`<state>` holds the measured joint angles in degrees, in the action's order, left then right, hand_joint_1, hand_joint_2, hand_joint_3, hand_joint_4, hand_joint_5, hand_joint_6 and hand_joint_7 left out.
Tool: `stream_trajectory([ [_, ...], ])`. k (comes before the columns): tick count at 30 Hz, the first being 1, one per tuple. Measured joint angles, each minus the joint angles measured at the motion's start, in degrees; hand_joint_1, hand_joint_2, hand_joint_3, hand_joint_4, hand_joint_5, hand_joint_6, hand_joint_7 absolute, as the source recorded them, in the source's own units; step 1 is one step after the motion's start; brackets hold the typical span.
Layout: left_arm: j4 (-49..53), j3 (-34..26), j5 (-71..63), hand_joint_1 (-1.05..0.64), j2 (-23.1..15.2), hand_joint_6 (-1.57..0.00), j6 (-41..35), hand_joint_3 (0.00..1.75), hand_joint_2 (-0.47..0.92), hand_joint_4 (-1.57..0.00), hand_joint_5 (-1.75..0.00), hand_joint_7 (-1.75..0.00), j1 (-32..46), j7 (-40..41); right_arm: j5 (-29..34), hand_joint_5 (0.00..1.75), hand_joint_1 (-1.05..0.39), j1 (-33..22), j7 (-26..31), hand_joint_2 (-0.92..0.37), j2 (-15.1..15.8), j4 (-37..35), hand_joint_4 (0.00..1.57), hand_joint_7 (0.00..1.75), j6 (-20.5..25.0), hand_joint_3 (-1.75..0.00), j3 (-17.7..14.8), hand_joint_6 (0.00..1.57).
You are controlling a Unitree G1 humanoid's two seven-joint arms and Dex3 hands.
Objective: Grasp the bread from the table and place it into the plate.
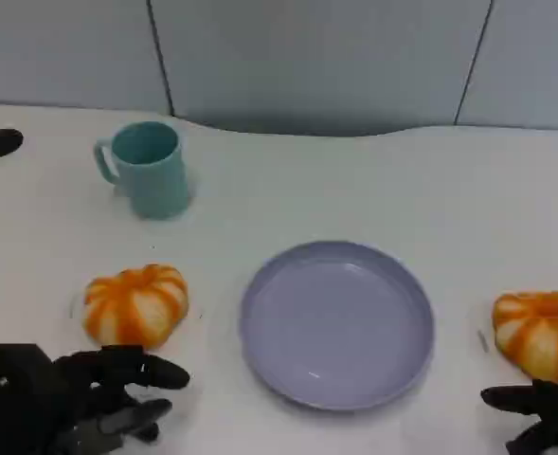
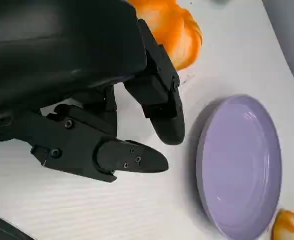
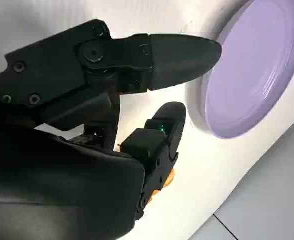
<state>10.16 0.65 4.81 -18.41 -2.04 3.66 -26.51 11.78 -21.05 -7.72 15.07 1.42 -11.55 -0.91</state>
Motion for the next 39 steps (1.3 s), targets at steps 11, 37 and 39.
stream_trajectory([
  [11,2.58,-0.19,0.32,-0.48,0.01,-0.67,4.08,0.23,0.92,-0.53,-1.5,-0.77,-0.14,-0.9,0.04,1.23,-0.45,-0.27,0.69,-0.92,-0.09,0.44,0.41,0.46,-0.35,-0.47,0.04,0.59],
  [37,3.33,-0.3,0.46,-0.47,0.43,-0.65,5.81,0.22,0.92,-0.46,-1.35,-0.68,-0.25,-0.91,-2.42,1.16,-0.45,1.4,2.43,-0.92,-1.54,-3.29,0.42,0.38,-6.01,-0.43,0.0,0.59],
  [39,4.92,-0.52,0.36,-0.51,0.56,-0.6,10.38,0.22,0.92,-0.43,-1.32,-0.65,-0.09,-0.9,-2.34,1.15,-0.45,1.46,2.46,-0.92,-1.58,-3.3,0.42,0.38,-6.01,-0.43,0.04,0.6],
])
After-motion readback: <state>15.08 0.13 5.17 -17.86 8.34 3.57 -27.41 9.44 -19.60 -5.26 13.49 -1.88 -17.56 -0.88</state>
